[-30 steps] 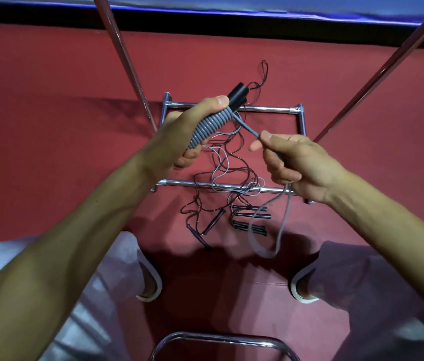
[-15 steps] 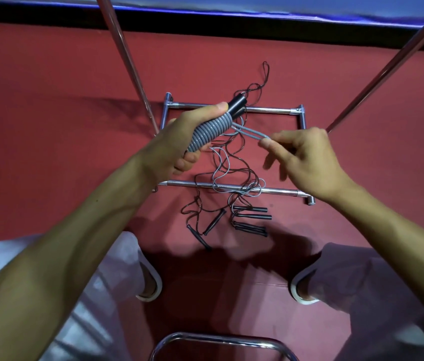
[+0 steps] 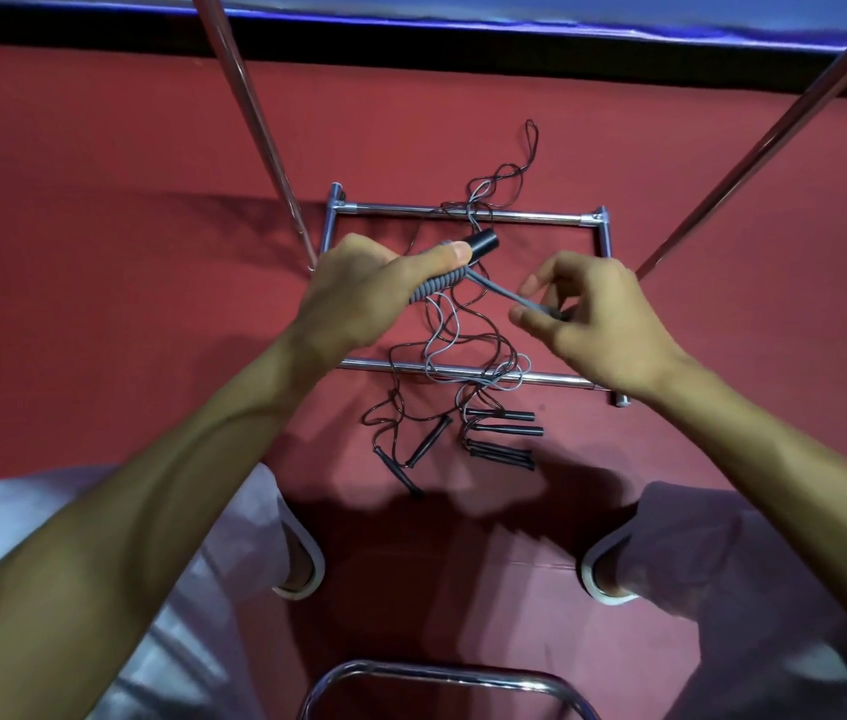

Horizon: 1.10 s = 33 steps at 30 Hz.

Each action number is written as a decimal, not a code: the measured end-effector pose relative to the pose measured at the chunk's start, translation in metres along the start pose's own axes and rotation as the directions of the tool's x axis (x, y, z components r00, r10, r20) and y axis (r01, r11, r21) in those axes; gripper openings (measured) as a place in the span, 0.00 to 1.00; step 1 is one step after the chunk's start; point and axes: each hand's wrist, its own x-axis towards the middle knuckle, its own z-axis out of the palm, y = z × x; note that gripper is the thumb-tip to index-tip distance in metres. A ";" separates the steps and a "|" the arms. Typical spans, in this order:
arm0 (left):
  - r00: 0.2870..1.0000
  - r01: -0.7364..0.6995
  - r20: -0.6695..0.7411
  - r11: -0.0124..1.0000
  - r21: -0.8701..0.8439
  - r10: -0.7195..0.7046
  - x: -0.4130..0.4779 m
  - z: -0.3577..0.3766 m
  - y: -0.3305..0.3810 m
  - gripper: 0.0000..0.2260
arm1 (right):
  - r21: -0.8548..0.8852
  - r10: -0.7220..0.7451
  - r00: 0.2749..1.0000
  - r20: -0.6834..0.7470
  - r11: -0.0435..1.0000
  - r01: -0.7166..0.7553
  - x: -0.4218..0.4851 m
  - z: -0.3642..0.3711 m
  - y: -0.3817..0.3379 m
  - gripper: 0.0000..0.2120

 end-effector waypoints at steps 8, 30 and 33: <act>0.997 -0.003 -0.071 0.991 0.137 0.013 0.001 0.006 -0.001 0.39 | 0.393 0.192 0.954 0.230 0.878 -0.271 -0.001 -0.012 -0.004 0.15; 0.990 -0.137 0.096 0.733 0.666 0.098 -0.031 0.041 0.001 0.40 | 0.520 0.252 0.794 0.554 0.639 -0.566 -0.009 -0.008 -0.016 0.14; 0.992 -0.120 0.115 0.747 0.654 0.058 -0.029 0.031 0.006 0.41 | 0.404 0.120 0.860 0.497 0.845 -0.351 -0.003 -0.022 -0.015 0.10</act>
